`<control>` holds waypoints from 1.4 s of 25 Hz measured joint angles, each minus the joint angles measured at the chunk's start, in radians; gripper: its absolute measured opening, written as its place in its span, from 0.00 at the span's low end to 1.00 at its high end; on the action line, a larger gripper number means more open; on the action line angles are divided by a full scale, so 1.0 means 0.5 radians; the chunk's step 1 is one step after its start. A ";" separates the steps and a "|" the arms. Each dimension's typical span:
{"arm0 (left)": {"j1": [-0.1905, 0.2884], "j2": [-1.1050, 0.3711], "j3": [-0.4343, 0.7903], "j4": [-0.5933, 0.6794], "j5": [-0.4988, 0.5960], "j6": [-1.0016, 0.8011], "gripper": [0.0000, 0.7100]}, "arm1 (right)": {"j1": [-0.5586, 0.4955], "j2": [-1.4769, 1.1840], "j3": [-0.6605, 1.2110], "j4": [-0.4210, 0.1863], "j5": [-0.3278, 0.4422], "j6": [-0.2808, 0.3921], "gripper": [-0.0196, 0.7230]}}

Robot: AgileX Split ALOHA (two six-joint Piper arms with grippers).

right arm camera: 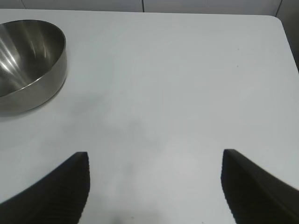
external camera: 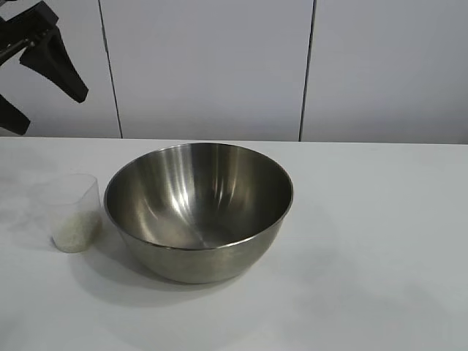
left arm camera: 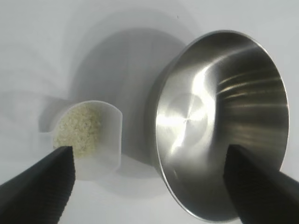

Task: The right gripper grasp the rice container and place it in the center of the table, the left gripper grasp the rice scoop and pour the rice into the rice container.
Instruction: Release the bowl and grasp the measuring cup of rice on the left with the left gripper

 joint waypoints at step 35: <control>0.000 -2.129 2.079 -0.279 -1.887 0.634 0.80 | 0.000 0.000 0.000 -0.003 0.002 0.000 0.75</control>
